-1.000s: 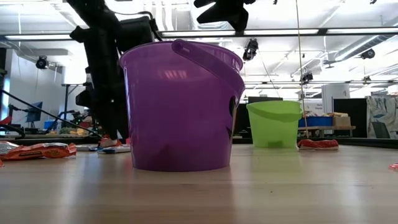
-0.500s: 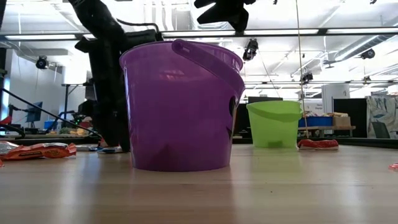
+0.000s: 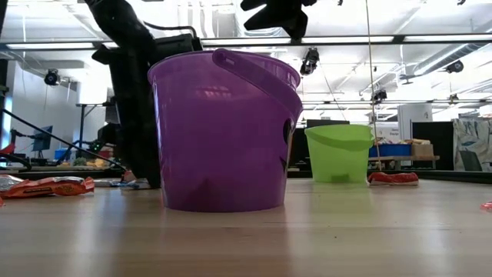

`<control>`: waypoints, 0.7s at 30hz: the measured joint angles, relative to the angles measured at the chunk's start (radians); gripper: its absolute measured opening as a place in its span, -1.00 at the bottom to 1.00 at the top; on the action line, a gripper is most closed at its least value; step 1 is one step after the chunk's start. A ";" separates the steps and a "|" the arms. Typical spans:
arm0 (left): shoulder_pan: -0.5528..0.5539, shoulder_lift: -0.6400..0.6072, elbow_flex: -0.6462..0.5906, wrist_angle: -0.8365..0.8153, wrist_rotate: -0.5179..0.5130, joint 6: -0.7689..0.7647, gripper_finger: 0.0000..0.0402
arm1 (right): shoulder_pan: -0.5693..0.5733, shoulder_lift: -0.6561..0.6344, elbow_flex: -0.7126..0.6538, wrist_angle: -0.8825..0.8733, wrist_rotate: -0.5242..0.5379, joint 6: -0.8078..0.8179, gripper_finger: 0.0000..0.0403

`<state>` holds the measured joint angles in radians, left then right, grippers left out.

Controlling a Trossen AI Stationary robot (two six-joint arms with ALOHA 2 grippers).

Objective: Sort candy
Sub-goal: Put the white-blue chocolate into the green bucket

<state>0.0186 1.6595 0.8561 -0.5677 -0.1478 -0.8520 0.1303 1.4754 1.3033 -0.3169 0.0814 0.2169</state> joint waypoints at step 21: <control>-0.023 -0.418 0.015 -0.137 0.065 0.100 -0.60 | 0.000 0.000 0.000 -0.002 0.000 0.000 -0.14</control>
<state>-0.0044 1.2415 0.8711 -0.7049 -0.0832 -0.7524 0.1303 1.4754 1.3033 -0.3187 0.0811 0.2171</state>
